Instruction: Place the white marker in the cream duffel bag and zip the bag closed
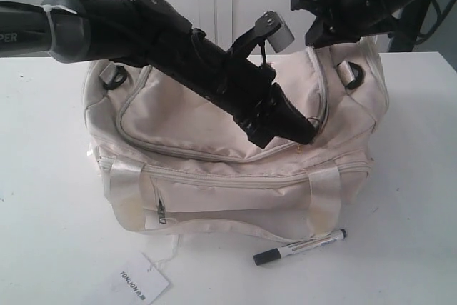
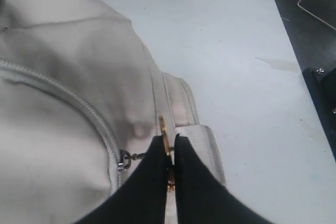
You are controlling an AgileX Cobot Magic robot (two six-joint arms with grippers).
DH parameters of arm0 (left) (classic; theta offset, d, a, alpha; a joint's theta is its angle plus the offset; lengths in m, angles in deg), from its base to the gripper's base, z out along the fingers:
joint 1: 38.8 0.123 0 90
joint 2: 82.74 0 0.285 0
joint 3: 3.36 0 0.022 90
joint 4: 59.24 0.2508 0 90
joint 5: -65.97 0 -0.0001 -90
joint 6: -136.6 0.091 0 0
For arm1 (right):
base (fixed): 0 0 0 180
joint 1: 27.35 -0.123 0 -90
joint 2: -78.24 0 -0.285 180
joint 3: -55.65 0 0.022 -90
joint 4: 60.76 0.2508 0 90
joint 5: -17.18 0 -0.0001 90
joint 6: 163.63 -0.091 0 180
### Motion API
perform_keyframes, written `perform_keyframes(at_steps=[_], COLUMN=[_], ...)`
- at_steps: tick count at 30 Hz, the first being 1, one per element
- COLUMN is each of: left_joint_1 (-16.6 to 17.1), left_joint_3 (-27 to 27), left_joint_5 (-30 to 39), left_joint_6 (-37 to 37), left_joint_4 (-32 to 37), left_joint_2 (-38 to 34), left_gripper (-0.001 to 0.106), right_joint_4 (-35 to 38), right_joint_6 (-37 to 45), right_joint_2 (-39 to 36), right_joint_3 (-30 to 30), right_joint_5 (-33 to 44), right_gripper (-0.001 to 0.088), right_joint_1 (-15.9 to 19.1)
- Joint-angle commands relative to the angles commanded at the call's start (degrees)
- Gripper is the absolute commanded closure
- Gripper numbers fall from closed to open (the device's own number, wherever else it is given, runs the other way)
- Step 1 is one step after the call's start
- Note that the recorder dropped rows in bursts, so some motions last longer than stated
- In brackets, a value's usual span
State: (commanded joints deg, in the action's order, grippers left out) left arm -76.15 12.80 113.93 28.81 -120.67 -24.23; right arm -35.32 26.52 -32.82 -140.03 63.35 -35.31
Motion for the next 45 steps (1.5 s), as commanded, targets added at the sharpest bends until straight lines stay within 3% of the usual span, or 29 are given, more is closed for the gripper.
perform_keyframes(at_steps=[2,6,20,45], left_joint_1=[0.00,0.00,0.00,0.00], left_joint_3=[0.00,0.00,0.00,0.00], left_joint_5=[0.00,0.00,-0.01,-0.01], left_joint_6=[0.00,0.00,0.00,1.27], left_joint_4=[0.00,0.00,0.00,-0.71], left_joint_2=[0.00,0.00,0.35,1.72], left_gripper=[0.105,0.105,0.105,0.105], right_joint_4=[-0.54,-1.83,-3.35,-1.79], right_joint_6=[-0.10,-2.30,-8.37,-11.93], right_joint_2=[0.68,2.04,3.71,3.71], right_joint_3=[-0.43,-1.29,-1.03,6.38], right_joint_5=[1.41,4.19,16.80,10.86], right_gripper=[0.0491,0.0402,0.0371,0.0353], right_joint_1=[0.00,0.00,0.00,0.00])
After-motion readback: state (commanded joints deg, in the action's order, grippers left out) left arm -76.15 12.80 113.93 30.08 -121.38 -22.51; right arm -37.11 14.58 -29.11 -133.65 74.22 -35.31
